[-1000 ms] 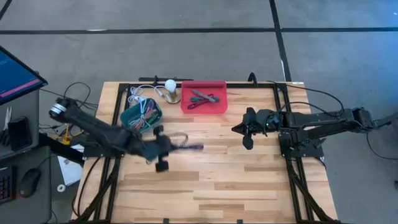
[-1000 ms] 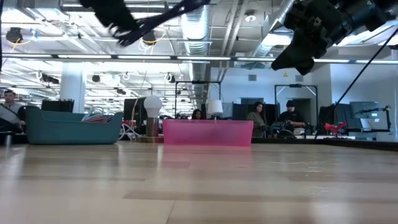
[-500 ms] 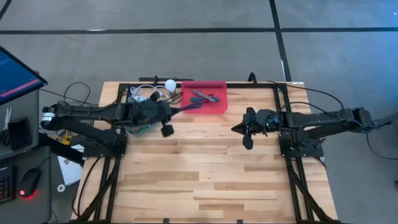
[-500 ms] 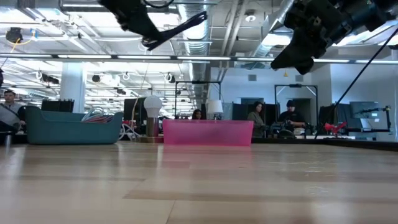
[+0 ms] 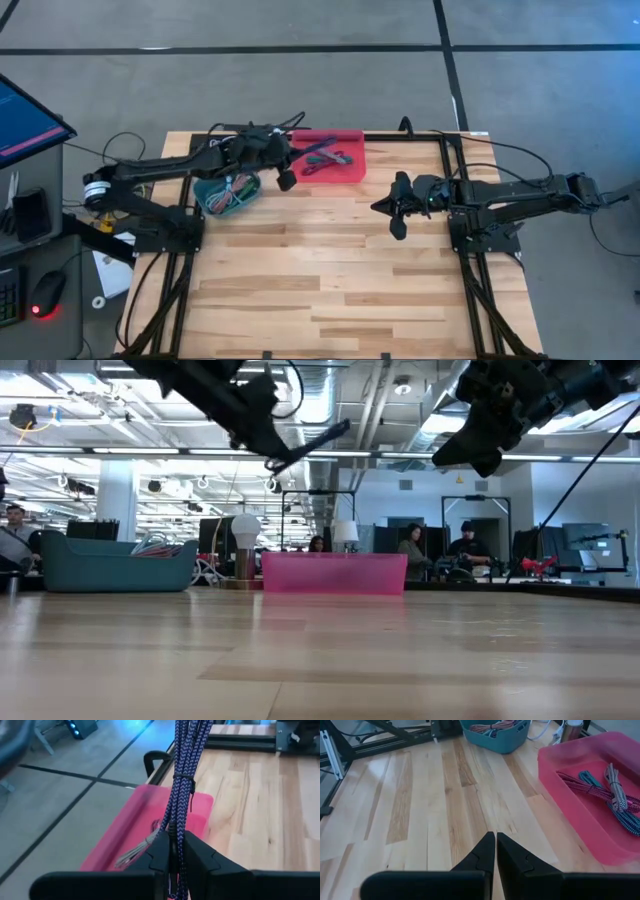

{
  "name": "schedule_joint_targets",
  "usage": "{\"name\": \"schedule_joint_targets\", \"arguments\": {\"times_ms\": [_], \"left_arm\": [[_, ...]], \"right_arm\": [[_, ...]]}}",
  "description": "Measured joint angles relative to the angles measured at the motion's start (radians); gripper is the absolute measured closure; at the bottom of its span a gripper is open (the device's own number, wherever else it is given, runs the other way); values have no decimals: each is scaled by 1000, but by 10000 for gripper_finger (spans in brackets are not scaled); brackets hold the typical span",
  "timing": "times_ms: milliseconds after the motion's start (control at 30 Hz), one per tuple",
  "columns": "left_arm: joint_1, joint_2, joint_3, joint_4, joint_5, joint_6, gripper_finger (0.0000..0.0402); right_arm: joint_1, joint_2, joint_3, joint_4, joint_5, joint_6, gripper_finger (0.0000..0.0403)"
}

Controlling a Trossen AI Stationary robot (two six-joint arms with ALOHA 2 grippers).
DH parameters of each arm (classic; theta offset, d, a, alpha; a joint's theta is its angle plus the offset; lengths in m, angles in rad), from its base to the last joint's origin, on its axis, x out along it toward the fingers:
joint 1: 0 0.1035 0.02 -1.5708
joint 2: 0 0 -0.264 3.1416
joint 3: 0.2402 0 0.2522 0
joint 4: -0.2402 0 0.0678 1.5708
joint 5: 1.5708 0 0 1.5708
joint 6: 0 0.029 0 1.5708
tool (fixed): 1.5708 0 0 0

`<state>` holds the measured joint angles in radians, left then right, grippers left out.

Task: Pick & Place USB Port
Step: Put the black and violet USB cable into the pink bin

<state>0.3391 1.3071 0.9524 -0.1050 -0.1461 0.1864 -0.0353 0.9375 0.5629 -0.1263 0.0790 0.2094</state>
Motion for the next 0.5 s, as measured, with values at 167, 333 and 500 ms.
{"name": "schedule_joint_targets", "arguments": {"times_ms": [167,333,500], "left_arm": [[37,104,0,112,50,-3,370],[58,177,0,167,51,-4,370],[81,233,0,194,18,-26,370]], "right_arm": [[0,0,0,0,0,-7,392],[0,0,0,0,0,-7,392],[0,0,0,0,0,-7,392]]}}
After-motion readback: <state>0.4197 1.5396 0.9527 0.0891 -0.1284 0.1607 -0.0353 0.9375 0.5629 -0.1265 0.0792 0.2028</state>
